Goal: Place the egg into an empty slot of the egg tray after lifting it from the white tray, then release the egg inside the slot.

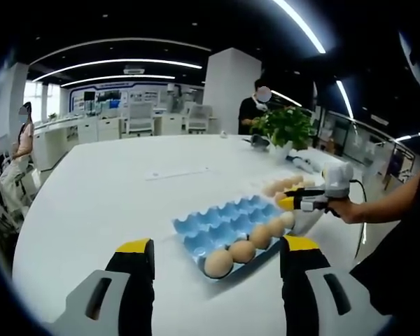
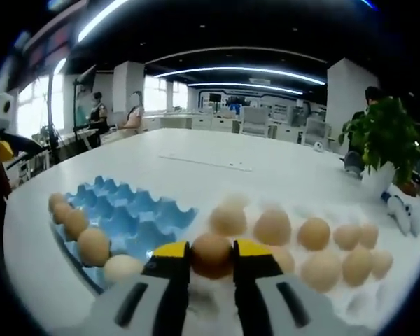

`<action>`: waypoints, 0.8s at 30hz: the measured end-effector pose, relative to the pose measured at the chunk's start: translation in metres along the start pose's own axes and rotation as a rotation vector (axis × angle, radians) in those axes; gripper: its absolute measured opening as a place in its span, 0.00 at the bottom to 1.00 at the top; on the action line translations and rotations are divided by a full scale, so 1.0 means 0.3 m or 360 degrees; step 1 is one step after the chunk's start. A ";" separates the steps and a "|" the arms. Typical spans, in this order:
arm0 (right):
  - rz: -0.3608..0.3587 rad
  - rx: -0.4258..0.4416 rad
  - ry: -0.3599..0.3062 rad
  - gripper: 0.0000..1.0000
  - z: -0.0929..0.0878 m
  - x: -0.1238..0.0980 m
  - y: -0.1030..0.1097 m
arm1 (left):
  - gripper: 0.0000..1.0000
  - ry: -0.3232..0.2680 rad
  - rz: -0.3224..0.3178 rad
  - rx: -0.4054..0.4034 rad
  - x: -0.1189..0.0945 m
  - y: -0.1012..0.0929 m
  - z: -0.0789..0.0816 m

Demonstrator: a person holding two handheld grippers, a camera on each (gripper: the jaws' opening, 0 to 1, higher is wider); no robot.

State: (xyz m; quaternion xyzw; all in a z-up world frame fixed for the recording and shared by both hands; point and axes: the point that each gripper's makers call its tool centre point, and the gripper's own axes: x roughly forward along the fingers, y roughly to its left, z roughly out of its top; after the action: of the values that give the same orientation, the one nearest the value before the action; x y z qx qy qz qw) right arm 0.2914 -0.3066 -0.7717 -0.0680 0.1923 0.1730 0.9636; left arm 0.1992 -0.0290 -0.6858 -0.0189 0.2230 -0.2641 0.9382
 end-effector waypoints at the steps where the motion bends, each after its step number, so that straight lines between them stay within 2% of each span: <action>1: -0.0004 0.0014 -0.0017 0.23 0.011 -0.006 -0.003 | 0.74 0.0000 0.0002 -0.0002 -0.001 0.002 -0.001; 6: 0.0009 0.0034 -0.0090 0.23 0.078 -0.024 0.007 | 0.74 0.0006 0.0000 -0.0001 -0.001 0.005 -0.009; 9: 0.0023 0.0036 -0.0108 0.23 0.097 -0.027 0.021 | 0.74 0.0010 -0.0001 0.0013 0.000 0.005 -0.011; 16: 0.0155 0.0036 -0.0170 0.23 0.164 -0.010 0.136 | 0.76 0.0017 -0.0005 0.0030 -0.003 0.006 -0.018; 24: 0.0323 0.0036 -0.0197 0.23 0.219 0.046 0.297 | 0.76 0.0014 0.0005 0.0022 -0.008 0.011 -0.025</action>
State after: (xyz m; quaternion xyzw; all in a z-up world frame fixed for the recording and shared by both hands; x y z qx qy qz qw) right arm 0.2941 -0.2065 -0.7226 -0.0265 0.1404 0.2713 0.9518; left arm 0.1957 -0.0242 -0.6919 -0.0110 0.2252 -0.2644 0.9377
